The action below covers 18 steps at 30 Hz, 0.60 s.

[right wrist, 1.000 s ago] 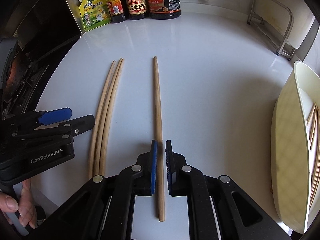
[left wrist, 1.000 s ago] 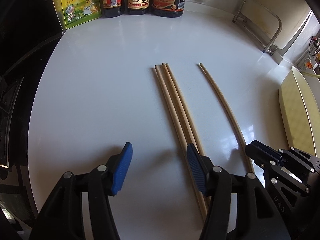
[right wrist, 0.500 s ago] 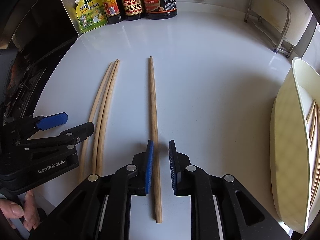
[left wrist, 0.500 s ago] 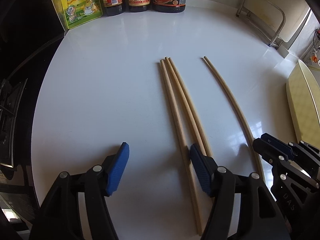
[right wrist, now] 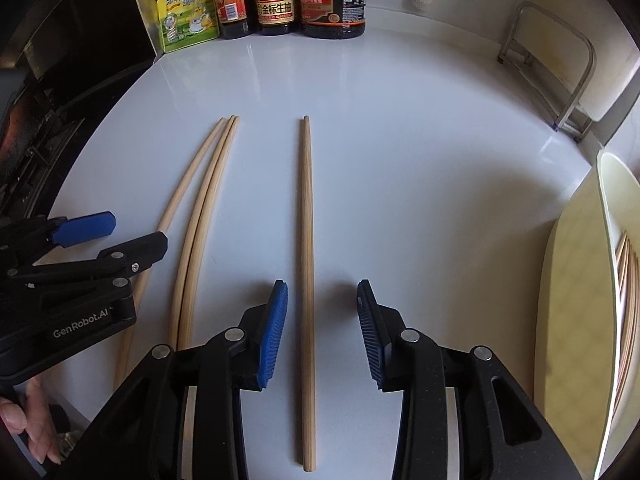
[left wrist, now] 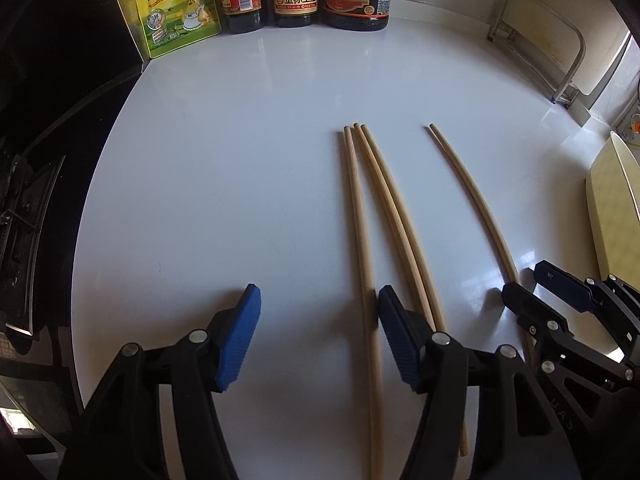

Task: Organize utensils
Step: 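Close the right tool on one chopstick while the left tool grasps another chopstick, then carry the held chopsticks with both tools over the white basin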

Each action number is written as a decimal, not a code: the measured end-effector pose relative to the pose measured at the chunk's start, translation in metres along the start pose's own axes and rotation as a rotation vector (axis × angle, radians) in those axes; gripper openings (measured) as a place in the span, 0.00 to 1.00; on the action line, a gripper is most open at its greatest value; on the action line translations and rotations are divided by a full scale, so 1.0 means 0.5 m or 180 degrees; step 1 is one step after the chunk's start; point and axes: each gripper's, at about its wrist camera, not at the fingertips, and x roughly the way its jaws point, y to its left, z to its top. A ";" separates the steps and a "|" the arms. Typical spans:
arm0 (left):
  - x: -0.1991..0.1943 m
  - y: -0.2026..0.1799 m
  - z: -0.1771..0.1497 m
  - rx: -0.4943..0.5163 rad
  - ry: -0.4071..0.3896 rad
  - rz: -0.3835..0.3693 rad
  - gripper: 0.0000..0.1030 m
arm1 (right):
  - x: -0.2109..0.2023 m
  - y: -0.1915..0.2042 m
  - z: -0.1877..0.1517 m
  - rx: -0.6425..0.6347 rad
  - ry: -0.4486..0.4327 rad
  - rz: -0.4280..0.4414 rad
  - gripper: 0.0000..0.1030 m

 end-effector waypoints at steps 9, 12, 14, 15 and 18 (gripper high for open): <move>-0.006 0.002 -0.017 0.0078 0.0036 -0.0139 0.07 | -0.007 0.000 -0.002 -0.0014 0.0007 0.0051 0.06; -0.004 0.002 -0.012 0.0102 0.0125 -0.0201 0.07 | -0.010 -0.015 -0.002 0.0190 0.0044 0.0187 0.06; -0.008 0.006 -0.011 0.0084 0.0182 -0.0246 0.07 | -0.019 -0.022 -0.003 0.0301 0.0045 0.0276 0.06; -0.011 0.008 -0.010 0.0085 0.0197 -0.0254 0.07 | -0.026 -0.024 -0.003 0.0344 0.0042 0.0310 0.06; -0.027 0.011 -0.003 0.0103 0.0213 -0.0275 0.07 | -0.056 -0.026 0.000 0.0448 -0.0014 0.0413 0.06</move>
